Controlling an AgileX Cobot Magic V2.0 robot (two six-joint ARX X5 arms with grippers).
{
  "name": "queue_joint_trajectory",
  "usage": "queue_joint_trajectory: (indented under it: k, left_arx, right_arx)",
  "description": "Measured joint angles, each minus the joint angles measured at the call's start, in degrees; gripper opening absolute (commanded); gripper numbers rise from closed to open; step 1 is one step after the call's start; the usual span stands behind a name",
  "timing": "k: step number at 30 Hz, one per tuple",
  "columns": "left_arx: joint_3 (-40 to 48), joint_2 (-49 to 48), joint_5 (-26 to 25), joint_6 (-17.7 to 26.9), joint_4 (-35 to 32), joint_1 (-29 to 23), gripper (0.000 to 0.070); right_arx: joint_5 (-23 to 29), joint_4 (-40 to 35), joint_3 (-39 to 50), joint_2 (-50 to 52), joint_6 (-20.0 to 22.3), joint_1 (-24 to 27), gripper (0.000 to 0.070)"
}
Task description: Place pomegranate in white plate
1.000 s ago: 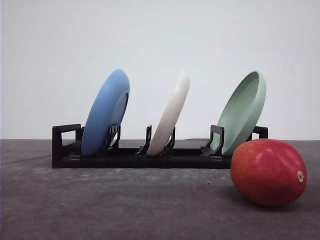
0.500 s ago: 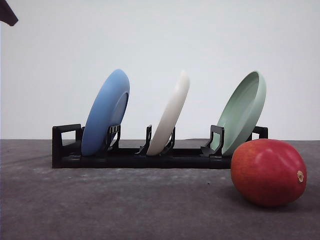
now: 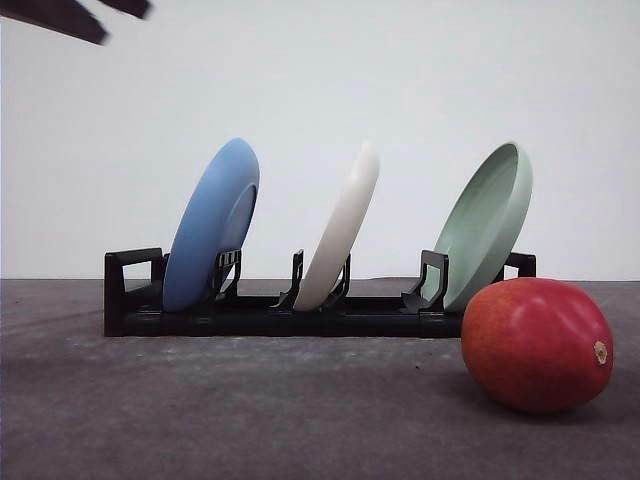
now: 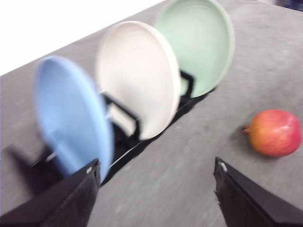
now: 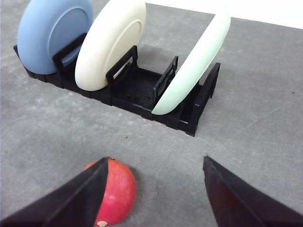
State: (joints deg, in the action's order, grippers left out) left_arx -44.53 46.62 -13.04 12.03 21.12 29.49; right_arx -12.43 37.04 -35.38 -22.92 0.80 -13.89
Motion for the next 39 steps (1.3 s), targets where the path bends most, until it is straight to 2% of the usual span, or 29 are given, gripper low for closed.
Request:
queue_joint_trajectory:
  k: [7, 13, 16, 21, 28, 34, 39]
  left_arx:
    - [0.0, 10.1, 3.9, -1.8, -12.7, 7.0, 0.0431]
    - [-0.7, 20.0, 11.2, -2.7, -23.7, 12.8, 0.0431]
    - [-3.1, 25.4, 14.1, -3.9, -26.2, 14.7, 0.043]
    - [-10.1, 34.6, 18.2, -6.4, -26.5, 16.4, 0.0429]
    - [-19.5, 46.8, 23.6, -12.1, -24.3, 16.5, 0.0428]
    - [-24.6, 52.8, 25.1, -13.3, -24.3, 16.5, 0.0428]
    - [-25.1, 54.8, 25.2, -13.4, -24.4, 16.4, 0.0428]
  right_arx:
    - [0.0, 0.0, 0.0, 0.0, -0.2, 0.0, 0.0406]
    - [0.0, 0.0, 0.0, 0.0, -0.2, 0.0, 0.0406]
    - [0.0, 0.0, 0.0, 0.0, -0.2, 0.0, 0.0406]
    - [0.0, 0.0, 0.0, 0.0, -0.2, 0.0, 0.0406]
    - [0.2, 0.0, 0.0, 0.0, -0.1, 0.0, 0.0406]
    - [0.4, 0.0, 0.0, 0.0, -0.1, 0.0, 0.0406]
    - [0.4, 0.0, 0.0, 0.0, -0.1, 0.0, 0.0406]
